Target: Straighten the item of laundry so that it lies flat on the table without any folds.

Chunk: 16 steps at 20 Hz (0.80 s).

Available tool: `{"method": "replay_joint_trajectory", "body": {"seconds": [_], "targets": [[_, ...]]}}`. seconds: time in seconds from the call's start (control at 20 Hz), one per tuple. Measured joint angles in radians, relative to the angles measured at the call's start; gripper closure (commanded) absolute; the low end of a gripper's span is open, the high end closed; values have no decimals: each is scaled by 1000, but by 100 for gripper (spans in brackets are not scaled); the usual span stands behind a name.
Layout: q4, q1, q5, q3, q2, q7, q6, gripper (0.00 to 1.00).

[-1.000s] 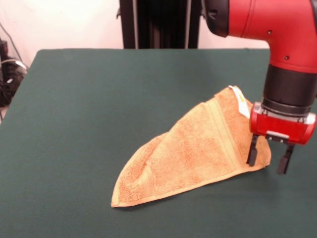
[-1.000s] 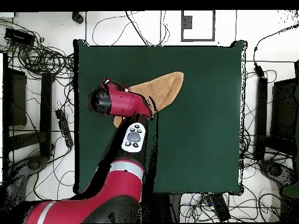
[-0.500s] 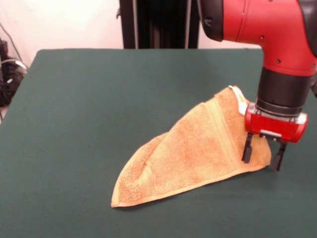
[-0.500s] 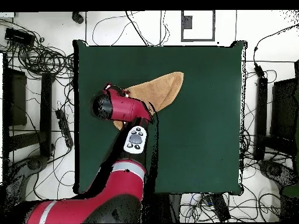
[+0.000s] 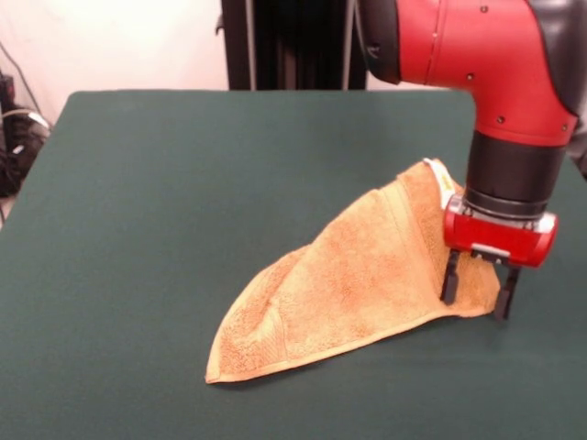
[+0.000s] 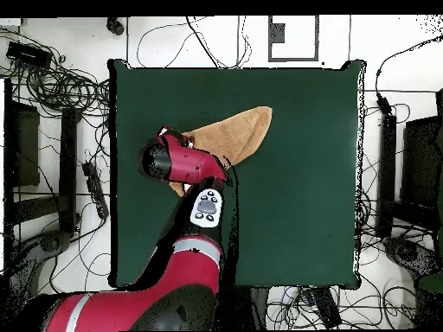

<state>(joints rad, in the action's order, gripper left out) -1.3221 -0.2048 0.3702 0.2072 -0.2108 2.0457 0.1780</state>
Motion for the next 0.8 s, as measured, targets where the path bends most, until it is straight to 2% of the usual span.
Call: {"method": "replay_joint_trajectory", "body": {"seconds": [0.4,0.45,0.8], "targets": [[0,28,0,-36,0,0,-30,0],[1,31,0,-37,1,0,-34,100],[4,34,0,-37,6,0,-45,100]]}}
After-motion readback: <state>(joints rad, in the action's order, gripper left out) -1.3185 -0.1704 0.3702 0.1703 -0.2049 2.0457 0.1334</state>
